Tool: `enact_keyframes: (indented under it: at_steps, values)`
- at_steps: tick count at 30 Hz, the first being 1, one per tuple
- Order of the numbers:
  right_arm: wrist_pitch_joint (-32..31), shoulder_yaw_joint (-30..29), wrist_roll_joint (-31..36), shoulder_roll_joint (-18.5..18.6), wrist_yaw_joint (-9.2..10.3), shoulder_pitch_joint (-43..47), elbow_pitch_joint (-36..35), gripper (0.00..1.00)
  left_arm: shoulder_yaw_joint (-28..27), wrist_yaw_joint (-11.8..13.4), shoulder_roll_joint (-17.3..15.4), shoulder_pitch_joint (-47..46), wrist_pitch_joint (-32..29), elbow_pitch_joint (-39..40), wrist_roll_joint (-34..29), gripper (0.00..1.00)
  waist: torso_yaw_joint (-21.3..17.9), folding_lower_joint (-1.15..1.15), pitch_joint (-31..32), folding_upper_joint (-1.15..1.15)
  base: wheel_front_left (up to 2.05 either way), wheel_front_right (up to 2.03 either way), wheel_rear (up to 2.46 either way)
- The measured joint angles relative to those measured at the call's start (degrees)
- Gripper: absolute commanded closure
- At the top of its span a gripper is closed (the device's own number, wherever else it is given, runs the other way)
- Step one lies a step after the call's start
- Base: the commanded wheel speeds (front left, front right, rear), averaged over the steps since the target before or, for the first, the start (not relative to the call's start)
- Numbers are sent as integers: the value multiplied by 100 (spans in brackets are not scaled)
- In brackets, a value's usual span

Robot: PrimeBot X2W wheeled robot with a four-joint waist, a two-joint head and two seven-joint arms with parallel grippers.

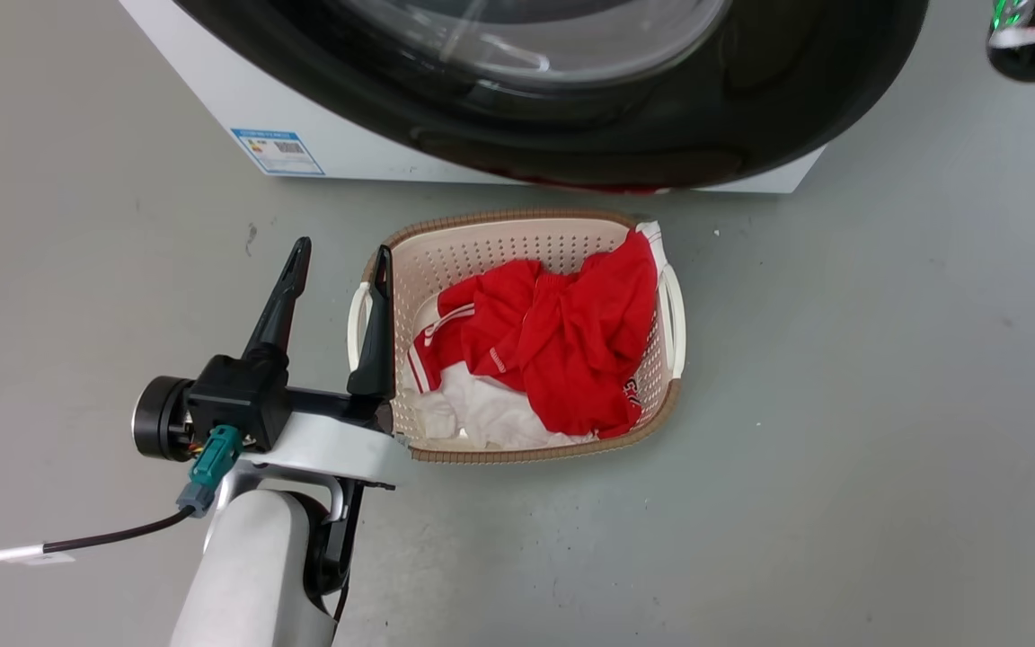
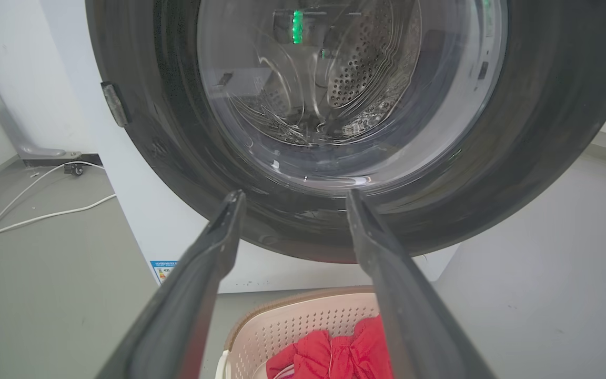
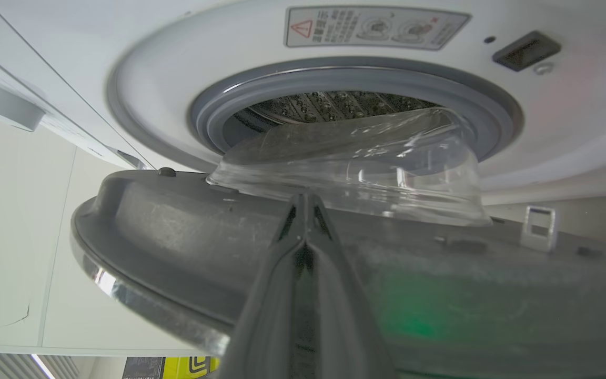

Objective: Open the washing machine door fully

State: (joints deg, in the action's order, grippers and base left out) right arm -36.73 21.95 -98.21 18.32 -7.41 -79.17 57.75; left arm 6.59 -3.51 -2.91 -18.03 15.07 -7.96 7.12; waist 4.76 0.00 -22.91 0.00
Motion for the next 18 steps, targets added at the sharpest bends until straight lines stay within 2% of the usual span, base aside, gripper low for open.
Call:
enact_keyframes:
  at_steps: [7,18]
  values:
    - [-472,93,-115,-29,0,417,-198,100,27,10,1,109,0,-118,11,0,-73,0,304,0,0,0,0]
    - [-812,296,-213,-233,0,1291,-466,100,8,51,1,490,0,-277,42,0,-98,-1,988,0,0,0,0]
